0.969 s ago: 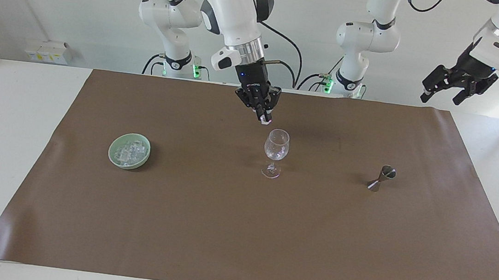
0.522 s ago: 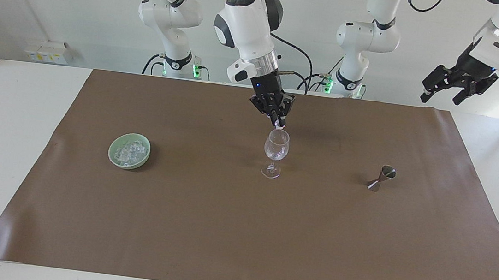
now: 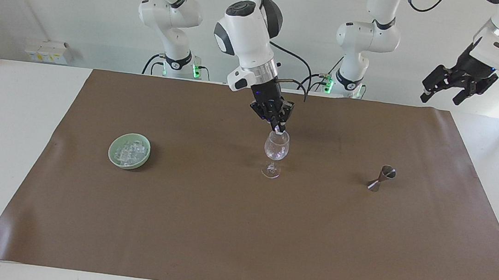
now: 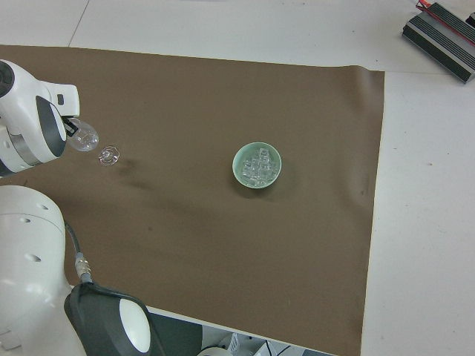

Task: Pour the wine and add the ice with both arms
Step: 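Carry the ice cup with the right gripper over the clear glass, then tilt the ice cup over the clear glass with the right gripper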

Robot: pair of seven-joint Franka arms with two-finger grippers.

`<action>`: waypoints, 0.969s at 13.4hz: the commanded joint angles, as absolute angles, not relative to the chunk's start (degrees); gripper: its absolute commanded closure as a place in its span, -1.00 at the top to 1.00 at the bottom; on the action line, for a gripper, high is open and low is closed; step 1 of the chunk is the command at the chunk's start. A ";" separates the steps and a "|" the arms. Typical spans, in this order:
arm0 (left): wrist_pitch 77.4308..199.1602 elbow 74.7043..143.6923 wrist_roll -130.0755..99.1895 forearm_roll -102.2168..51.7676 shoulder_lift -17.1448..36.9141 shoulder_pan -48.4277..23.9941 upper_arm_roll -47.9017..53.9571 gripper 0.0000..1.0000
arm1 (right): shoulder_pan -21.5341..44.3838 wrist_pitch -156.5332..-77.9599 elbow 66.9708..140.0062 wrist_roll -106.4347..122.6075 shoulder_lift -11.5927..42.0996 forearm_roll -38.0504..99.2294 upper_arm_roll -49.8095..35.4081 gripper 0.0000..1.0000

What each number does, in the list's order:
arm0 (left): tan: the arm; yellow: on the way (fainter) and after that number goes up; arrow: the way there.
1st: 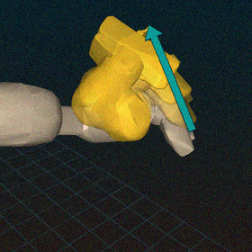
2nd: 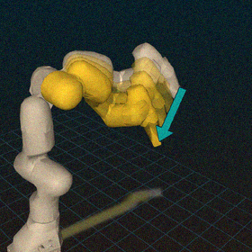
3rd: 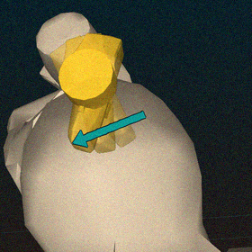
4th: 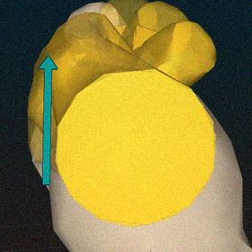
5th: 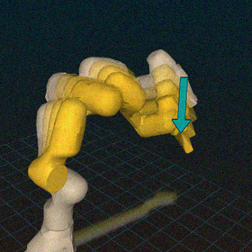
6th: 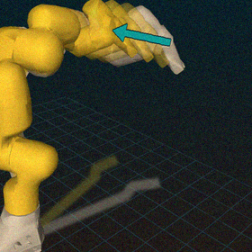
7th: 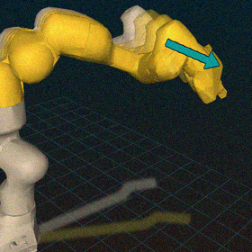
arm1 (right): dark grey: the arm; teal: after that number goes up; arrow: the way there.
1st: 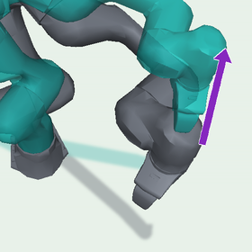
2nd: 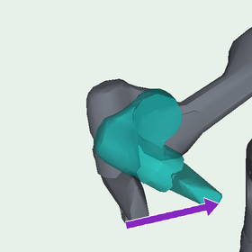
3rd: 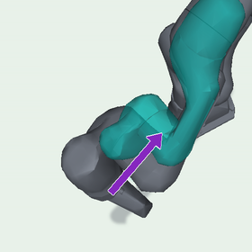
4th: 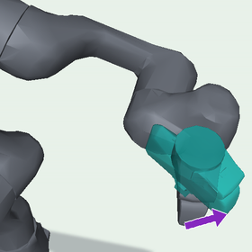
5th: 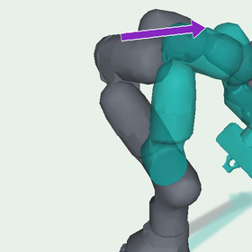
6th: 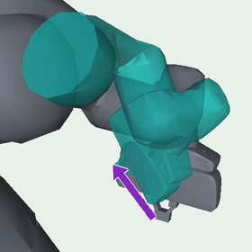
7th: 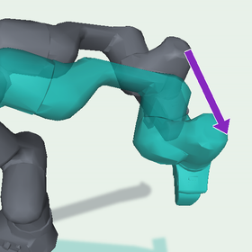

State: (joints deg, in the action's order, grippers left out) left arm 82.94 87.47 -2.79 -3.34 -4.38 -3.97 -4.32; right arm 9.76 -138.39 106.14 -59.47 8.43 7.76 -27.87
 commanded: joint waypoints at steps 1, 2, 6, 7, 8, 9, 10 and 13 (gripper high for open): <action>83.06 89.30 -2.64 -2.20 -5.98 -3.78 -4.04 1.00 | 10.28 -140.44 105.12 -60.64 11.06 6.33 -27.69 -0.99; 83.06 89.30 -2.64 -2.20 -6.06 -3.78 -4.04 1.00 | 10.28 -141.23 105.03 -60.64 11.60 5.11 -27.69 -0.89; 83.06 89.30 -2.72 -2.20 -5.98 -3.78 -4.04 1.00 | 10.55 -140.71 104.68 -60.73 11.60 4.57 -27.77 -0.43; 83.06 89.30 -2.64 -2.20 -6.06 -3.78 -4.04 1.00 | 10.98 -140.63 104.68 -61.17 11.60 4.57 -27.69 -0.14; 83.06 89.30 -2.64 -2.20 -6.06 -3.78 -4.04 1.00 | 11.51 -140.63 104.68 -62.22 11.60 4.57 -27.69 0.20; 83.06 89.30 -2.64 -2.20 -5.98 -3.78 -4.04 1.00 | 11.69 -140.63 104.42 -63.18 11.60 4.48 -27.69 0.37; 83.06 89.30 -2.64 -2.20 -5.98 -3.78 -4.04 1.00 | 11.69 -140.71 104.41 -63.19 11.60 4.48 -27.69 0.59; 83.06 89.30 -2.64 -2.20 -5.98 -3.78 -4.04 1.00 | 11.34 -140.27 104.41 -63.02 11.43 4.39 -27.51 0.60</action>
